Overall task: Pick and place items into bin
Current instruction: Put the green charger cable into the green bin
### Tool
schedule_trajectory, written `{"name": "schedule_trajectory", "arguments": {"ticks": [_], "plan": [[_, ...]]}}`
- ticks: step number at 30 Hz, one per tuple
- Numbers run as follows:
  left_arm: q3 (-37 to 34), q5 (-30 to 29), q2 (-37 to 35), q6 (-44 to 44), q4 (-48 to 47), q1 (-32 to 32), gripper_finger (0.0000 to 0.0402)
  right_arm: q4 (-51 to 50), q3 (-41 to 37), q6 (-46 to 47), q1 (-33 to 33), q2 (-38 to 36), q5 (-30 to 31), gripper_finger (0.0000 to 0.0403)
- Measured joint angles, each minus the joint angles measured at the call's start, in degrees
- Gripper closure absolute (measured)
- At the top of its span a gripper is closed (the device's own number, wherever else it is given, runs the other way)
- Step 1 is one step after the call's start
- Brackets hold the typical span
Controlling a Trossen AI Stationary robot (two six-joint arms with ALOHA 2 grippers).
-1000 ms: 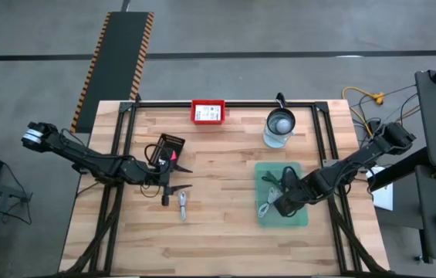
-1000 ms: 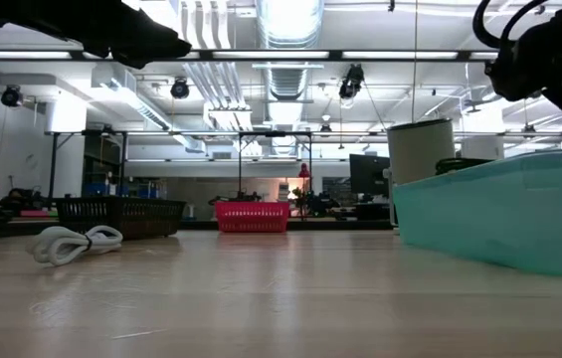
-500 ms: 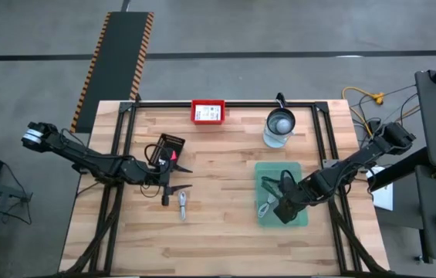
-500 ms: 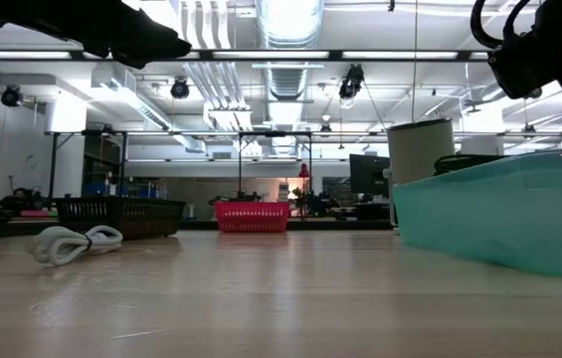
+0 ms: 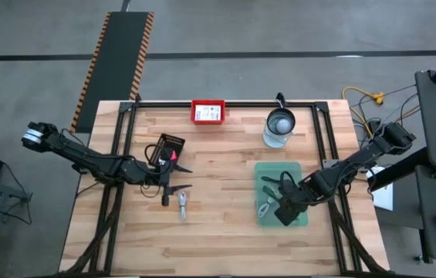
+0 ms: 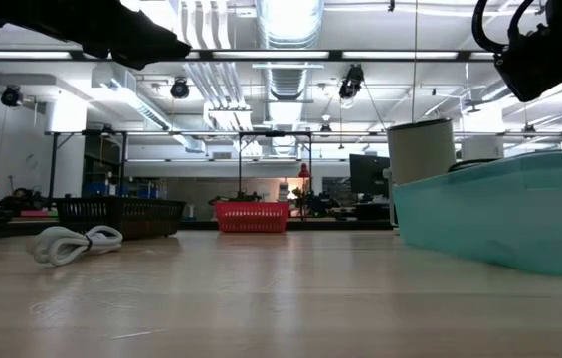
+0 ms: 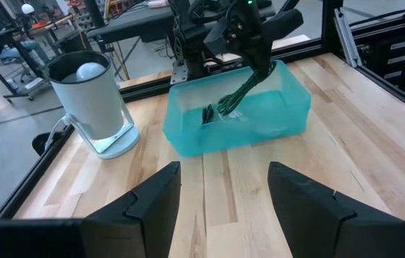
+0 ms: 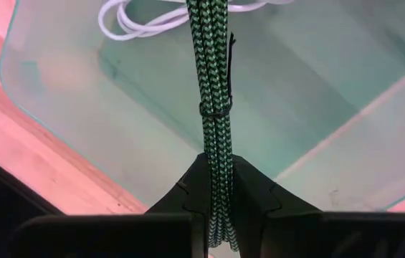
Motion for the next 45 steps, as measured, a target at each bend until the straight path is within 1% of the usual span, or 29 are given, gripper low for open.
{"name": "schedule_trajectory", "arguments": {"ticks": [5,16,18,24,29,34,38,41,45], "plan": [[0.00,0.00,0.00,0.00,0.00,0.01,0.0207,0.20,0.00,-1.09,0.16,0.00,-1.07,0.0381],[0.00,0.01,0.00,-0.02,-0.02,0.02,0.0207,0.39,0.00,-16.58,0.64,0.00,-1.03,0.0381],[0.00,-0.01,0.00,0.00,-0.02,0.02,0.0207,0.25,0.00,-18.28,0.72,0.00,-1.13,0.0380],[0.00,0.01,0.00,0.00,-0.04,0.02,0.0207,-4.82,0.00,-20.18,1.14,0.00,-5.36,0.0380],[0.00,-0.01,0.00,0.00,-0.02,0.02,0.0207,-5.13,0.00,-29.30,1.70,0.00,-5.57,0.0380],[0.00,-0.01,0.00,0.00,-0.02,0.02,0.0207,-3.60,0.00,-35.61,1.75,0.00,-5.55,0.0380],[0.00,-0.01,0.00,-0.02,0.02,0.02,0.0207,-3.42,0.00,-37.66,2.14,0.00,-6.14,0.0380],[0.00,-0.01,0.00,0.00,0.04,0.02,0.0207,-3.12,0.00,-37.73,2.58,0.00,-8.46,0.0380],[0.00,-0.01,0.00,0.00,0.07,0.02,0.0207,-2.83,0.00,-37.78,2.91,0.00,-8.57,0.0380]]}}
